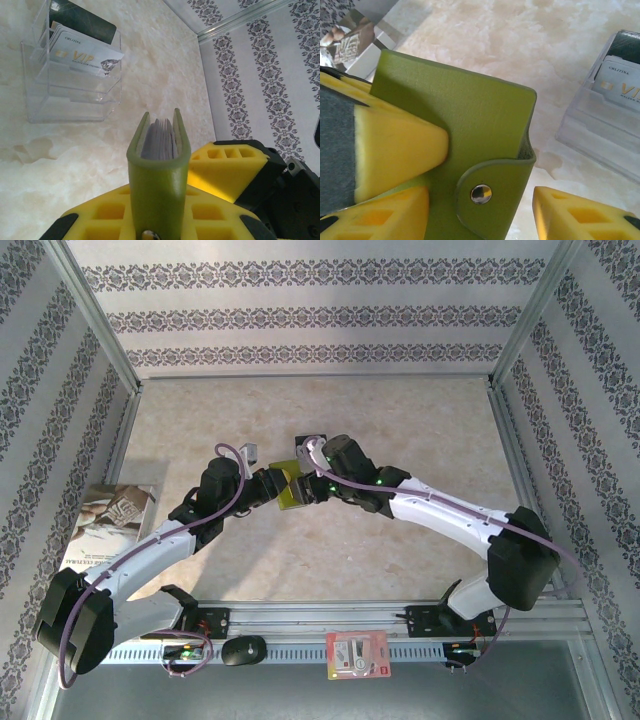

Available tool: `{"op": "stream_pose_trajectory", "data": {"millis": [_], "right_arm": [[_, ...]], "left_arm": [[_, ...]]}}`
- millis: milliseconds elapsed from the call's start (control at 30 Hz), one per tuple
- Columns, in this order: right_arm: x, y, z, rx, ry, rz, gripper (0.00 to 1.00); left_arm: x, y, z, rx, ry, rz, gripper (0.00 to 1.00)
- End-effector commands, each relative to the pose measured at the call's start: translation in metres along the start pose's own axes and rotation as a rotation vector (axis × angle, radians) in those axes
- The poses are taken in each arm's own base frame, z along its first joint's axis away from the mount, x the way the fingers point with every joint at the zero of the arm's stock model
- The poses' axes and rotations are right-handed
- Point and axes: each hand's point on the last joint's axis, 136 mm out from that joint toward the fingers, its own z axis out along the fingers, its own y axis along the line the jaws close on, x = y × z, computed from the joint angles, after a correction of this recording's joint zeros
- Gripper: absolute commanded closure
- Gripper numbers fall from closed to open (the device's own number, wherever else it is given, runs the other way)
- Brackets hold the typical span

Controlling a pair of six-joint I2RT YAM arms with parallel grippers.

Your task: Take the credit cards out of the card holder

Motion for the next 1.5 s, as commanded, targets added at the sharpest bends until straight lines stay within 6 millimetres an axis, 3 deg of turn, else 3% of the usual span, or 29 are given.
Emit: {"op": "stream_pose_trajectory", "data": {"millis": [0, 233, 533, 733, 867, 1200, 1467], "right_arm": [[-0.003, 0.002, 0.004, 0.03, 0.023, -0.033, 0.44], [-0.001, -0.03, -0.002, 0.192, 0.022, -0.013, 0.69], [-0.001, -0.017, 0.007, 0.117, 0.033, -0.016, 0.89], [0.0, -0.021, 0.008, 0.149, 0.043, -0.025, 1.0], [0.001, -0.028, 0.008, 0.201, 0.047, -0.03, 1.0], [0.017, -0.079, 0.002, 0.433, 0.09, -0.05, 1.0], [0.021, -0.092, 0.004, 0.458, 0.097, -0.02, 1.0]], "left_arm": [[-0.007, -0.026, -0.005, 0.072, -0.021, 0.011, 1.0], [-0.007, -0.026, -0.008, 0.072, -0.027, 0.013, 1.0], [-0.007, -0.028, -0.007, 0.092, -0.024, 0.005, 1.0], [-0.006, -0.03, -0.006, 0.103, -0.023, 0.005, 1.0], [-0.005, -0.029, -0.006, 0.106, -0.022, 0.003, 1.0], [-0.002, -0.028, -0.005, 0.122, -0.012, -0.009, 1.0], [0.001, -0.026, -0.002, 0.13, -0.001, -0.02, 1.0]]}}
